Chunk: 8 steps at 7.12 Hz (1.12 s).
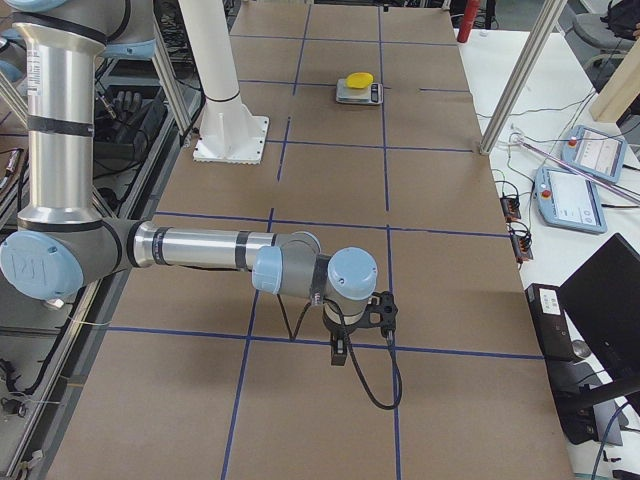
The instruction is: Weigh mango
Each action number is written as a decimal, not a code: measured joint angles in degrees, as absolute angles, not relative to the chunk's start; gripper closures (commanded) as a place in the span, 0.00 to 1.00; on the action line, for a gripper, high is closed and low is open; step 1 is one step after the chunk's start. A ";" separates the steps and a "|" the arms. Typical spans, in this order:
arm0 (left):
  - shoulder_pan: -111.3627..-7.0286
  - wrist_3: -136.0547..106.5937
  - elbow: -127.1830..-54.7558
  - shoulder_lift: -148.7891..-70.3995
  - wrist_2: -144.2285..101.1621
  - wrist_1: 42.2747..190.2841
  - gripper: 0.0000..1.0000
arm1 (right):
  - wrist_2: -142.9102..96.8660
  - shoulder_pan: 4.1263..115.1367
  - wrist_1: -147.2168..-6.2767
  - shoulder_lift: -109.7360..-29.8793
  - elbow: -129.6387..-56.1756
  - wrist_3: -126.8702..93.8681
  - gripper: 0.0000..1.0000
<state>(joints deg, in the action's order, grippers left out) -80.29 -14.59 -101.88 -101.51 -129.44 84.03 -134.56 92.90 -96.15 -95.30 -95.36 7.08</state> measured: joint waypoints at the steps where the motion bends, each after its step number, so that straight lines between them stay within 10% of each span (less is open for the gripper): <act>1: -85.51 -5.03 -99.22 -98.14 -130.51 83.99 0.00 | -134.56 92.90 -96.15 -95.31 -95.36 7.05 0.00; 8: -91.14 8.26 -92.44 -93.12 -132.78 84.89 0.00 | -134.56 92.90 -96.11 -95.32 -95.36 7.12 0.00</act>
<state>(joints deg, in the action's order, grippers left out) -91.14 8.26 -92.44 -93.12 -132.78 84.89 -134.56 92.90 -96.11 -95.32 -95.36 7.12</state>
